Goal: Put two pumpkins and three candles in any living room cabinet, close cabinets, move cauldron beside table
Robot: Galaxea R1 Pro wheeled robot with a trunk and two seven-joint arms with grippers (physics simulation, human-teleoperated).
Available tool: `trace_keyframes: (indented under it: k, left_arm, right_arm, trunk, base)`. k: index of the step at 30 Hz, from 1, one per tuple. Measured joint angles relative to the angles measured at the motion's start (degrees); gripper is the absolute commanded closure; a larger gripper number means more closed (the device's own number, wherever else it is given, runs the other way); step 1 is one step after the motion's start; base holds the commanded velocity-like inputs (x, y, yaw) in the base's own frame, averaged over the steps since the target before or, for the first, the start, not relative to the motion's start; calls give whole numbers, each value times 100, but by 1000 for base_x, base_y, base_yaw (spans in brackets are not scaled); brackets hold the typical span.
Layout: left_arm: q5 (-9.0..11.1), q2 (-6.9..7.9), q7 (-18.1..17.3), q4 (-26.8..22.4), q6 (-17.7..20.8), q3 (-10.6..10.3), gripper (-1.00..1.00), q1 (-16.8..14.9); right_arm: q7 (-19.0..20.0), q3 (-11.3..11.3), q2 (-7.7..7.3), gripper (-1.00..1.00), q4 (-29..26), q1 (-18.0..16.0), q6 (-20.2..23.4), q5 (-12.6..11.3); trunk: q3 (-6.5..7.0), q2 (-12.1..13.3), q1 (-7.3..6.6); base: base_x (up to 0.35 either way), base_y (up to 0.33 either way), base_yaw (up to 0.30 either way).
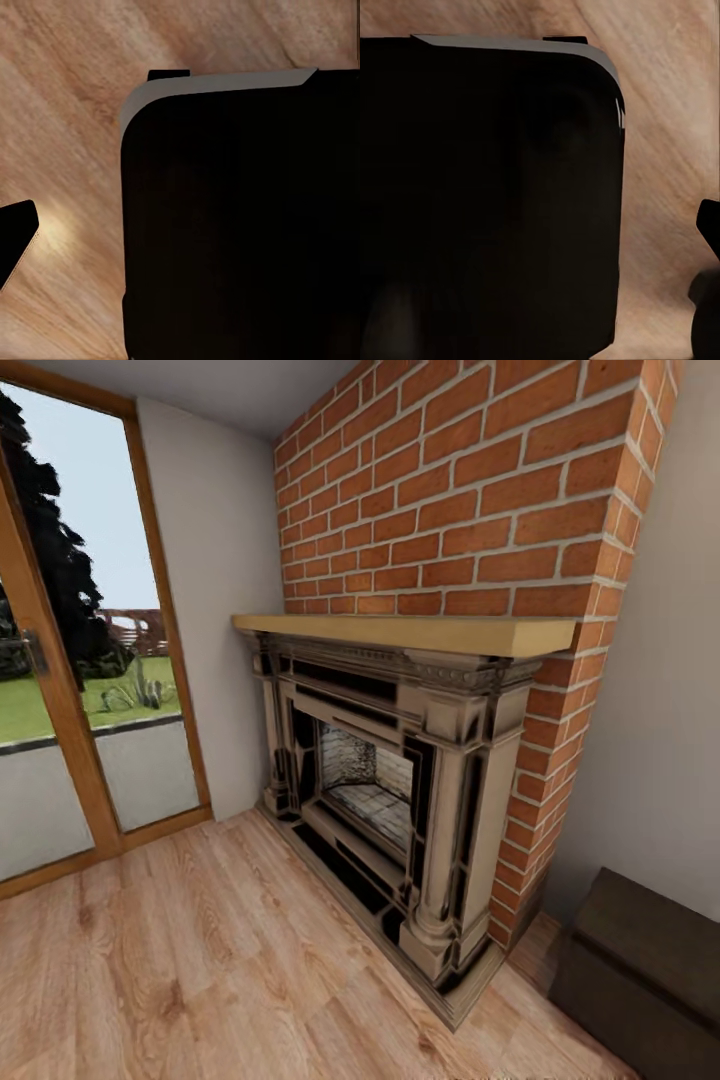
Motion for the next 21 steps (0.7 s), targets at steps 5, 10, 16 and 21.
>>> trace_keyframes:
  k: [5,10,16,21]
  left_arm:
    - [1,-1,0,0,0,0,-100,0]
    - [3,-6,0,0,0,6,-100,0]
    - [3,-4,0,0,0,7,-100,0]
    - [-2,0,0,0,0,1,-100,0]
  right_arm:
    - [0,-3,-9,-100,5,2,1,0]
    - [0,-2,-3,-100,0,3,0,4]
    - [0,-4,-4,-100,-3,3,0,4]
    - [0,-4,-7,-100,-2,3,-50,1]
  trunk:
    - [0,0,0]
    - [0,0,0]
    - [-1,0,0]
    - [-8,0,0]
  base:
    - [0,0,-289]
    - [0,0,-287]
    - [0,0,-284]
    - [0,0,-283]
